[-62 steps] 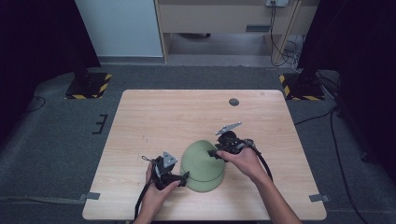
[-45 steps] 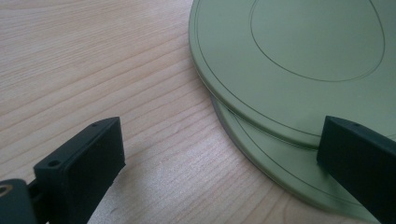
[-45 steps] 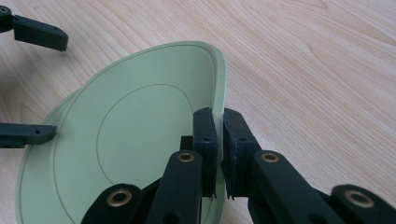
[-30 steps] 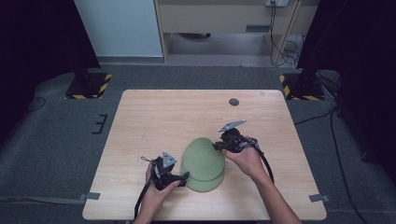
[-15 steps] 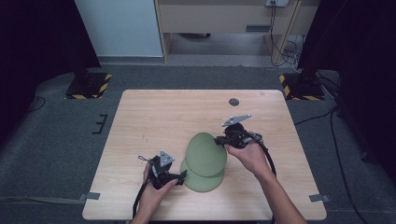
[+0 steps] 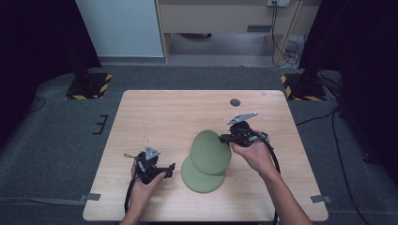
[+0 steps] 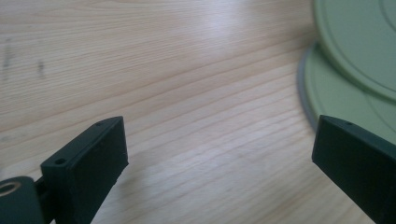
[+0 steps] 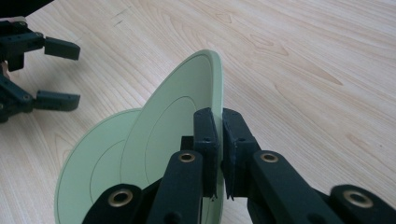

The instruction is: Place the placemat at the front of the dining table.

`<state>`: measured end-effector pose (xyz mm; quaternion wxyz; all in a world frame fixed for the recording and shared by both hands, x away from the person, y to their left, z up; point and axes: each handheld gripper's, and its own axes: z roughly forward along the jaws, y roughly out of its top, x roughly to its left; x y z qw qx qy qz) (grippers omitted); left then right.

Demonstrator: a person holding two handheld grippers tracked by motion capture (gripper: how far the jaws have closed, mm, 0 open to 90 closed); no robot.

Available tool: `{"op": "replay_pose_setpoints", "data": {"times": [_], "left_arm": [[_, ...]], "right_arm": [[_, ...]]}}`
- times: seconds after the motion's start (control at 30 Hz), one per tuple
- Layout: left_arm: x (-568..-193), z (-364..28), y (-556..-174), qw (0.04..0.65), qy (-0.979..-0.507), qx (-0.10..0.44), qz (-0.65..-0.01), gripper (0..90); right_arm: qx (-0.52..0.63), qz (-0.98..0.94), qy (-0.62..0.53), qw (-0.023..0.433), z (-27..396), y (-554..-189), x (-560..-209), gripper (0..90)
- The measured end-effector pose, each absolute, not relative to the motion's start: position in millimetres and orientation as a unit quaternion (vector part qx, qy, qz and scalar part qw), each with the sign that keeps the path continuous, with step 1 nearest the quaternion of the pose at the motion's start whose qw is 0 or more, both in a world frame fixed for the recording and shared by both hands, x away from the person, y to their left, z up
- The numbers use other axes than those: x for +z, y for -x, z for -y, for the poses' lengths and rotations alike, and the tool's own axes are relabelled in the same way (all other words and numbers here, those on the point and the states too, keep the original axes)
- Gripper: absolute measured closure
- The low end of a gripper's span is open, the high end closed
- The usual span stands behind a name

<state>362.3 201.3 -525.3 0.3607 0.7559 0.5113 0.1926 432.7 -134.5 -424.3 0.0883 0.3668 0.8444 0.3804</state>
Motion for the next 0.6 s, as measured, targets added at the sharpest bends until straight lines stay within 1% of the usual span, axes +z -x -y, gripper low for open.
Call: {"op": "replay_pose_setpoints", "data": {"times": [0.2, 0.6], "left_arm": [[-529.2, -212.9, -368.0, 0.343, -0.749, 0.198, -0.530, 3.0], [-533.6, -215.5, -371.5, 0.323, -0.750, 0.207, -0.539, 3.0]], "right_arm": [[0.382, -0.843, -0.368, 0.092, 137.2, -434.3, -421.8, 85.9], [0.393, -0.836, -0.371, 0.096, 140.4, -435.6, -409.7, 86.0]]}}
